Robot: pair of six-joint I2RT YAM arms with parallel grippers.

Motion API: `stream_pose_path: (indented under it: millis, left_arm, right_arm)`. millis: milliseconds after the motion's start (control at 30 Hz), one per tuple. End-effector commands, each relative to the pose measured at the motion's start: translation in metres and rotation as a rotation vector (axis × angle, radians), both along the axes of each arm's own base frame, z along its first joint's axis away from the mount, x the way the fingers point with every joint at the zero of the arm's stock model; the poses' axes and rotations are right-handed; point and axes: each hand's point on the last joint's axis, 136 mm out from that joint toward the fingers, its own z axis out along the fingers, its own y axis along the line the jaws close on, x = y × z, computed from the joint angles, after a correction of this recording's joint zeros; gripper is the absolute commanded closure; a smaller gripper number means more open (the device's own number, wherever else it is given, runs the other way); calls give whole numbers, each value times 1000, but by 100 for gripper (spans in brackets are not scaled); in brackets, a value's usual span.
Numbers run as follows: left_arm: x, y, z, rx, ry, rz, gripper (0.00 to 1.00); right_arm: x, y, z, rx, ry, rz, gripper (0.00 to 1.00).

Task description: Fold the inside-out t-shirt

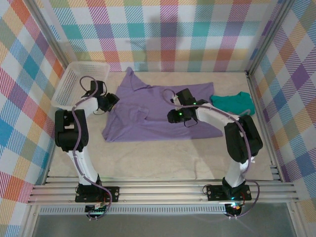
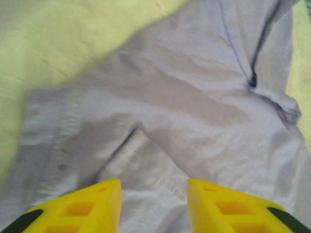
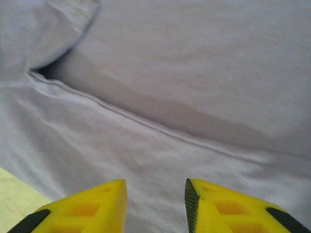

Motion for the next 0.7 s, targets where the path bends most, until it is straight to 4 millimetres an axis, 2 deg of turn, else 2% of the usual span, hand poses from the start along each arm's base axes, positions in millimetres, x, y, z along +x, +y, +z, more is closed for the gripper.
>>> stream_pose_path:
  millis: [0, 133, 233, 333, 467, 600, 667]
  left_arm:
    - [-17, -3, 14, -24, -27, 7, 51]
    - [-64, -26, 24, -24, -46, -54, 44]
    - [-97, -54, 15, -41, -20, -129, 43]
    - [-121, -59, -4, -39, 35, -152, 44]
    - [-153, -50, -35, 28, 139, -179, 45]
    - [-187, -47, -55, 34, 223, -194, 47]
    - [-221, -40, -64, 50, 296, -182, 47]
  right_arm:
    - [-13, -62, -7, -70, 69, -168, 58]
    - [-6, -111, -17, -40, 142, -324, 54]
    - [2, -142, -34, -59, 211, -417, 55]
    - [-2, -165, -53, -138, 305, -468, 57]
    - [-31, -174, -76, -196, 444, -483, 61]
    - [-71, -173, -86, -192, 557, -479, 61]
    - [-91, -171, -86, -179, 591, -488, 61]
